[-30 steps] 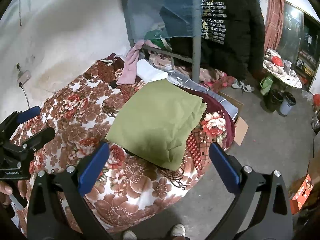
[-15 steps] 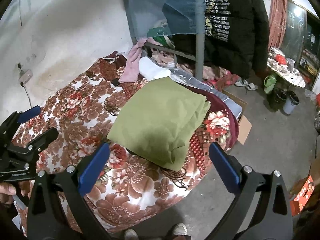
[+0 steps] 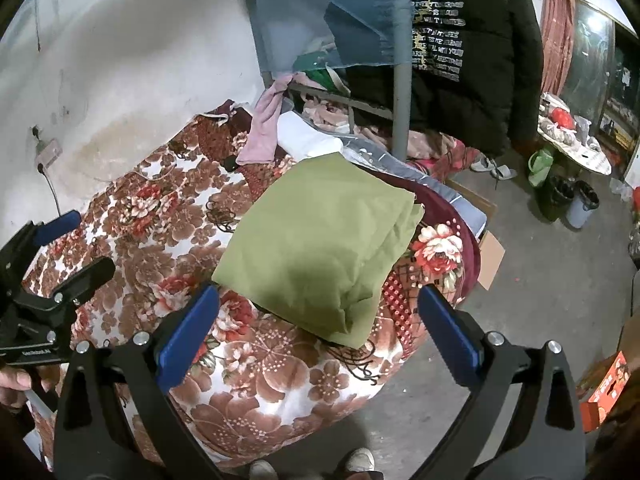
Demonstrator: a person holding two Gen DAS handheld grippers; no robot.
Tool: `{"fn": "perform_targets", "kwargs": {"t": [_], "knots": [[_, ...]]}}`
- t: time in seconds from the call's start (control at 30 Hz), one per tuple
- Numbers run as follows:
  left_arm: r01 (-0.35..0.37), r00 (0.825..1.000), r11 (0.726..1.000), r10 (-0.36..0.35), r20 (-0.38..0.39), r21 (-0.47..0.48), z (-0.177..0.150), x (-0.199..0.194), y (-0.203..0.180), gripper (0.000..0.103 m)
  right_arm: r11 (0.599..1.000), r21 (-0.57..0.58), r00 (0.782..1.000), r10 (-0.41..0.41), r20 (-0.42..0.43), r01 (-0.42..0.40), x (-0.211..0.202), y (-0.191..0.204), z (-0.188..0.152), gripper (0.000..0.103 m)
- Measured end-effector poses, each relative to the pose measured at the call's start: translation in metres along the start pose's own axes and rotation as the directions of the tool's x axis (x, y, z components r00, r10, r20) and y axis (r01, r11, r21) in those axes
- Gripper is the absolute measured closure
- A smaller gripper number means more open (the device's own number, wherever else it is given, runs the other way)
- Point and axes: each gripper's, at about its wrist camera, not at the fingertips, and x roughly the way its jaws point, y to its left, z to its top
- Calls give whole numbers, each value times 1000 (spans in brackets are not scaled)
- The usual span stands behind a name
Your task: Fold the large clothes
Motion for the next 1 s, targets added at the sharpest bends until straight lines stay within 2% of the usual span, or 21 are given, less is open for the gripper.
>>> {"fn": "perform_targets", "kwargs": {"t": [0.47,1.0], "knots": [[58,998,998,-58,3,-11,4,0,-1,5,1000,15,999,-26,-26,27,5,-10,-6,5],[62,998,998,-62,7,-25,5,-2,3,5,1000,14,999,-18,-31,18,6,-3,-2,5]]}}
